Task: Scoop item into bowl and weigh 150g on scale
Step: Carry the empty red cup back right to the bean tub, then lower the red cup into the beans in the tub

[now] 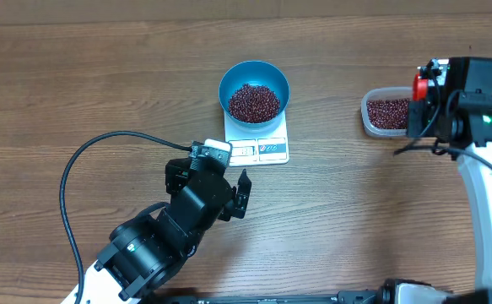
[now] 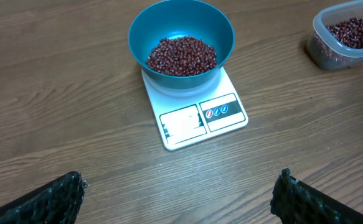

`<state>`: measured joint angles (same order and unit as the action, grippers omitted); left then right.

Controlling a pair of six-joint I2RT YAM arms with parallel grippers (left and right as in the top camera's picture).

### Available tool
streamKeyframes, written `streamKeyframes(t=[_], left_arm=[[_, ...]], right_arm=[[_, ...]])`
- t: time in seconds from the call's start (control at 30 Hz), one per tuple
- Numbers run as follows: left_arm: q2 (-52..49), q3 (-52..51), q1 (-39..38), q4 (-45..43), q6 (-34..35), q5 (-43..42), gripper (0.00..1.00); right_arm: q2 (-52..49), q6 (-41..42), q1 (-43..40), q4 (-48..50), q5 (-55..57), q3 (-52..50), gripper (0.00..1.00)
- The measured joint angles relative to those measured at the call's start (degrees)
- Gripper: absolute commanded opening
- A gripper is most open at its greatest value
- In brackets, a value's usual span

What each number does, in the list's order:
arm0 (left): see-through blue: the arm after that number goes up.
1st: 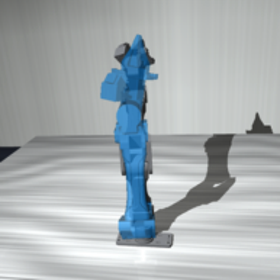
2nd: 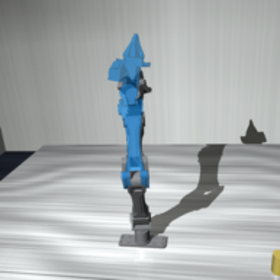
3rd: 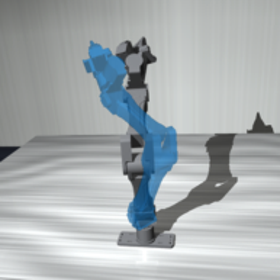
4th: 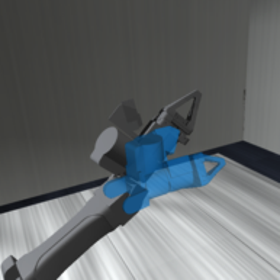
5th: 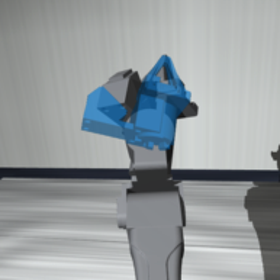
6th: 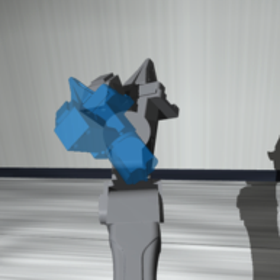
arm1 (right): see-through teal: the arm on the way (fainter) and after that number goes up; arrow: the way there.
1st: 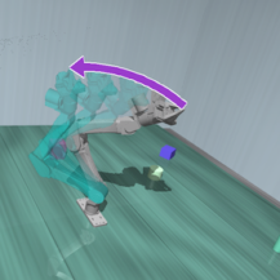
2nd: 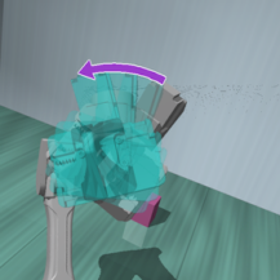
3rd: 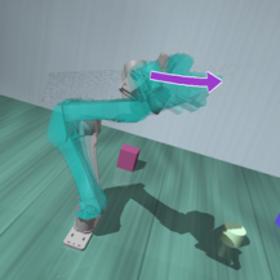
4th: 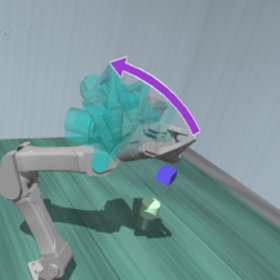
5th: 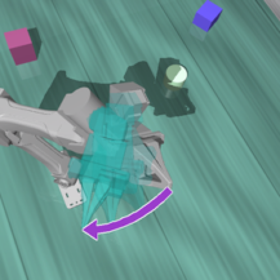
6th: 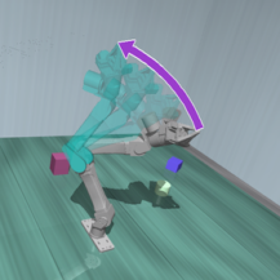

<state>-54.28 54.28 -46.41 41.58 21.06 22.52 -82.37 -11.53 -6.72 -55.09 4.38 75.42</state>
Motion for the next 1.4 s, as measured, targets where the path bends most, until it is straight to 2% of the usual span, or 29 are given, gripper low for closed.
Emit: streamKeyframes(t=[0.27, 0.9, 1.4], left_arm=[[0.0, 0.0, 0.0, 0.0, 0.0, 0.0, 1.0], [0.0, 0.0, 0.0, 0.0, 0.0, 0.0, 1.0], [0.0, 0.0, 0.0, 0.0, 0.0, 0.0, 1.0]], right_arm=[[-9.5, 0.4, 0.0, -1.6, -1.2, 0.0, 0.04], [-19.3, 0.4, 0.0, 2.2, 2.4, 0.0, 0.04], [-19.6, -2.6, 0.0, 1.3, -7.3, 0.0, 0.04]])
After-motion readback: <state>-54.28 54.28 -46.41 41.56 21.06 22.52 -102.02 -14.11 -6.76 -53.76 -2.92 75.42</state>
